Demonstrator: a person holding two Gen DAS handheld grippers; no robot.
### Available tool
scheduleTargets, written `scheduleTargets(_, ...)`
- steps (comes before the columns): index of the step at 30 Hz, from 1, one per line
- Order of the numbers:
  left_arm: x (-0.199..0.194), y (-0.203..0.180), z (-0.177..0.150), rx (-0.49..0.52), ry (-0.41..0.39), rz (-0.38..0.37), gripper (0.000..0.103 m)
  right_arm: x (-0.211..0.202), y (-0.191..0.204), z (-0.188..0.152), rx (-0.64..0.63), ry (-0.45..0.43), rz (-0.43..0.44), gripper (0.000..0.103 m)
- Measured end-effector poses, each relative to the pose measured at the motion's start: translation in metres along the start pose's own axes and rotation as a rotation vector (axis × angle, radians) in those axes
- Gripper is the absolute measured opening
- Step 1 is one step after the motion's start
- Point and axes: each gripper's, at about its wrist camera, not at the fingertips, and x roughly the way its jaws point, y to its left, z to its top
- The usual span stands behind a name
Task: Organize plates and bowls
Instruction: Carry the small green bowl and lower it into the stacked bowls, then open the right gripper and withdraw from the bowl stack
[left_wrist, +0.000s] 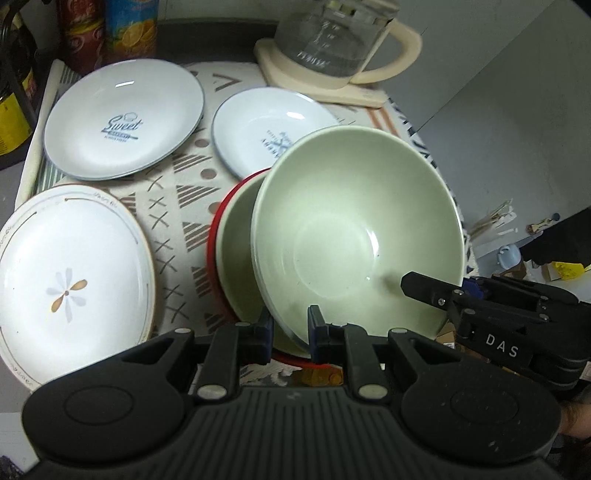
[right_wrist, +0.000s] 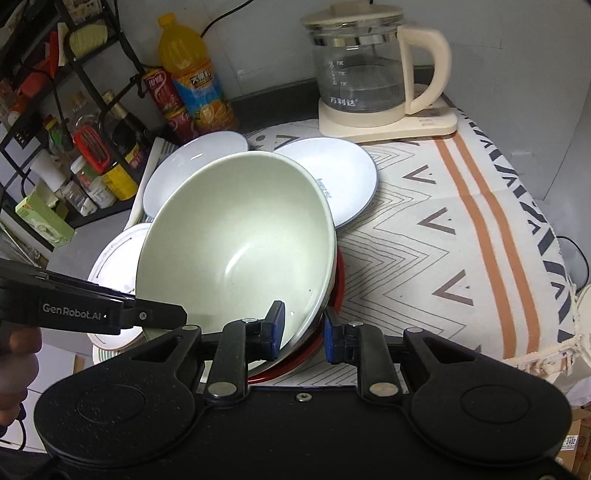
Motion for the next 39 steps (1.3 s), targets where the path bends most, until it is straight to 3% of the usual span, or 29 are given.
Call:
scheduleTargets(7, 0.005, 0.003, 0.006, 0.026, 0.009, 0.015, 0.016, 0.009, 0.002, 0.002, 0.008, 0.026, -0.005, 0.023)
scheduleTargets(15, 0.002, 0.011, 0.007, -0.017, -0.003, -0.005, 0.02, 0.015, 0.004, 0.007, -0.016, 0.049, 0.001, 0.026)
scheduleTargets(20, -0.003, 0.016, 0.01, -0.023, 0.0, 0.024, 0.023, 0.016, 0.003, 0.009, -0.014, 0.059, 0.006, 0.027)
scheduleTargets(27, -0.017, 0.031, 0.015, -0.059, -0.05, 0.017, 0.029, 0.002, 0.0, 0.023, -0.001, 0.003, 0.022, 0.028)
scheduleTargets(30, -0.026, 0.042, 0.019, -0.095, -0.096, 0.039, 0.033, 0.0, 0.002, 0.037, -0.012, -0.029, 0.041, 0.035)
scheduleTargets(32, -0.031, 0.049, 0.021, -0.115, -0.117, 0.062, 0.037, 0.0, 0.005, 0.045, -0.018, -0.043, 0.053, 0.047)
scheduleTargets(39, -0.046, 0.083, 0.022, -0.217, -0.196, 0.153, 0.058, 0.019, 0.026, 0.069, -0.048, -0.046, 0.096, 0.061)
